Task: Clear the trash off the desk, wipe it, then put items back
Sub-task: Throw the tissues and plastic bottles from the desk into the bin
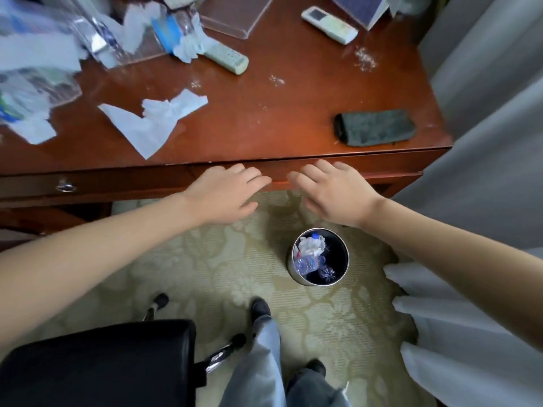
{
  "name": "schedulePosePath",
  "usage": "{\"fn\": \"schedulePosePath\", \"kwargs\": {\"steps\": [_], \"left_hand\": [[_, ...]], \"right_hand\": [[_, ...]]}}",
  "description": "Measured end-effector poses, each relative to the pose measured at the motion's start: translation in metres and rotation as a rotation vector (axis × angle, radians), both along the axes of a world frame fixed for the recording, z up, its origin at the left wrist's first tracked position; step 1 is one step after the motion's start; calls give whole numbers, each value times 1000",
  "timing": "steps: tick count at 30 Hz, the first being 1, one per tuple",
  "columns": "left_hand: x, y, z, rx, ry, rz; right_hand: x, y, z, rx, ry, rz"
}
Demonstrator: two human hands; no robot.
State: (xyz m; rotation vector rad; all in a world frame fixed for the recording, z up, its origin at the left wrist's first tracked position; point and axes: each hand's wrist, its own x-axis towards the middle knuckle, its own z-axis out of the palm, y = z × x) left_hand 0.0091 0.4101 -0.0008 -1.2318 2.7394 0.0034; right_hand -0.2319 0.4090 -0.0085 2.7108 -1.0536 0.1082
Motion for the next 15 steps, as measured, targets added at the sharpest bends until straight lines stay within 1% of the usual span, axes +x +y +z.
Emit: {"fn": "schedulePosePath", "kwargs": {"steps": [3, 6, 9, 13, 15], "left_hand": [[34, -33, 6, 12, -12, 28], [65, -68, 10, 1, -49, 69], [91, -100, 15, 3, -60, 96], [122, -138, 14, -28, -75, 94], [137, -155, 10, -14, -105, 114]], "right_hand": [[24, -31, 6, 29, 0, -55], [49, -67, 9, 13, 26, -77], [69, -100, 13, 41, 5, -105], [88, -141, 8, 64, -34, -81], [99, -164, 4, 91, -56, -68]]}}
